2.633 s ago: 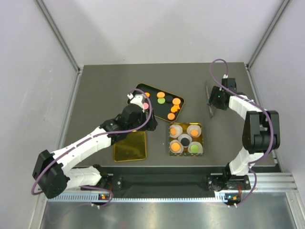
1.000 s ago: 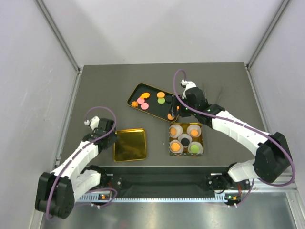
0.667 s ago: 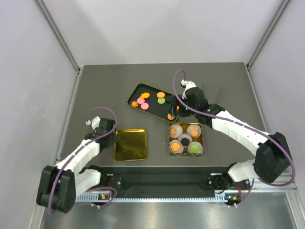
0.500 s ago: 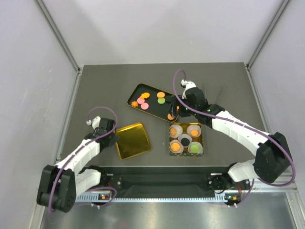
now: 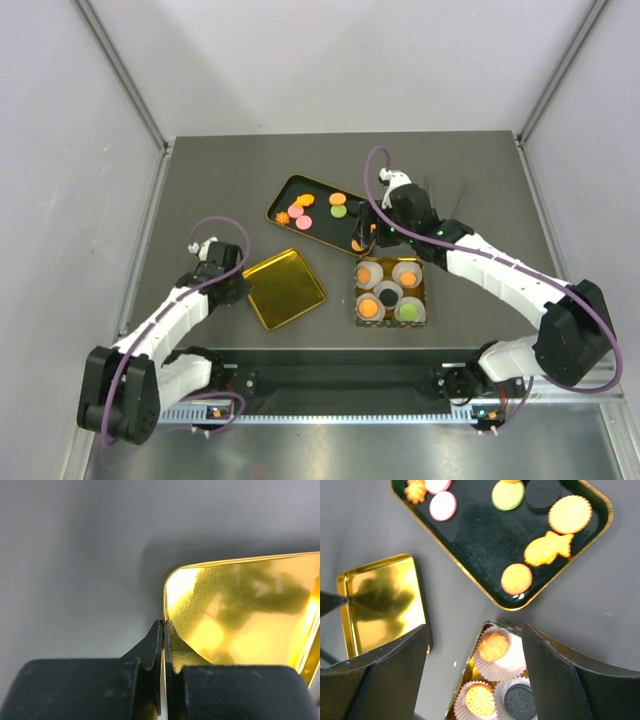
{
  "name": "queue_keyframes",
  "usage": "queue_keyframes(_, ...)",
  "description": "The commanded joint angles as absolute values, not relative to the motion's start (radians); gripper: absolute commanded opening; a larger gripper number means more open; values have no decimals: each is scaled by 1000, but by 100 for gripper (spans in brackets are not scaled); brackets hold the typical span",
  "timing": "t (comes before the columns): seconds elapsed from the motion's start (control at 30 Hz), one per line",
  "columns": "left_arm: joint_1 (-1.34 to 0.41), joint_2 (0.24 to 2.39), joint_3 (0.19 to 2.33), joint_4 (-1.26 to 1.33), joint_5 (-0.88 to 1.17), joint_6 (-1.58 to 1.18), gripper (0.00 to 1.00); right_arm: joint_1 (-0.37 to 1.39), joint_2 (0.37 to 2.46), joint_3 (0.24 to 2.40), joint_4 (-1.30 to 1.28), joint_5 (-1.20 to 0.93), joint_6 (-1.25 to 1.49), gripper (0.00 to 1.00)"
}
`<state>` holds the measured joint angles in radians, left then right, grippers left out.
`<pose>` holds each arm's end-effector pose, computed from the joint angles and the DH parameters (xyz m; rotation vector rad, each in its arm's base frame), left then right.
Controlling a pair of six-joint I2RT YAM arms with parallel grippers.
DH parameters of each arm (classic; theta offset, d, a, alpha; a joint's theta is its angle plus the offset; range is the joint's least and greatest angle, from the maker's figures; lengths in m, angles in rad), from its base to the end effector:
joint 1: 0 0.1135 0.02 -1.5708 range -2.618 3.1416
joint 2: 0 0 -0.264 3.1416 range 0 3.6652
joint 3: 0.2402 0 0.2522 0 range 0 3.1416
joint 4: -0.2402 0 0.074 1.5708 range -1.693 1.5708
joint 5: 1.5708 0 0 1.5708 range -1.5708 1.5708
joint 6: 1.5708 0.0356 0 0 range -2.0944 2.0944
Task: Pack the cookies
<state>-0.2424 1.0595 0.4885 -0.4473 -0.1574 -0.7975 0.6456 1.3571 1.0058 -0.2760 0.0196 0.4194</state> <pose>0.1825 -0.0394 0.1689 -0.7624 2.4655 -0.1868 0.2427 0.1820 0.2792 -0.2436 2.2445 0.5657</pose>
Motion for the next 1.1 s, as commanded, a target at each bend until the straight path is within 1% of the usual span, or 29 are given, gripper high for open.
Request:
queue_keyframes(0.0, -238, 1006, 572, -463, -60, -744, 0, 673, 1342, 1028, -245, -43, 399, 74)
queue_keyframes(0.2, -238, 930, 633, -505, -5, -703, 0, 712, 1400, 1074, -245, -132, 390, 74)
queue_keyframes(0.23, -238, 920, 641, -506, 29, -687, 0, 724, 1408, 1075, -239, -146, 393, 74)
queue_keyframes(0.4, -239, 905, 680, -509, 87, -673, 0, 756, 1445, 1078, -160, -247, 439, 75)
queue_keyframes(0.53, -242, 916, 695, -476, 144, -678, 0, 778, 1480, 1080, -101, -288, 482, 75)
queue_keyframes(0.7, -258, 922, 699, -393, 192, -701, 0, 779, 1525, 1071, -32, -354, 541, 71)
queue_keyframes(0.77, -271, 923, 689, -353, 204, -709, 0, 779, 1526, 1071, -25, -357, 557, 66)
queue_keyframes(0.83, -284, 931, 681, -307, 210, -712, 0, 775, 1520, 1074, -20, -351, 564, 63)
queue_keyframes(0.93, -314, 943, 670, -250, 207, -712, 0, 770, 1509, 1078, -12, -351, 583, 54)
queue_keyframes(0.97, -334, 949, 672, -239, 203, -712, 1, 769, 1503, 1077, -8, -359, 592, 47)
queue_keyframes(1.03, -359, 966, 683, -230, 172, -698, 2, 758, 1493, 1071, -8, -359, 613, 39)
queue_keyframes(1.07, -386, 974, 696, -230, 158, -690, 5, 755, 1479, 1069, -8, -360, 621, 30)
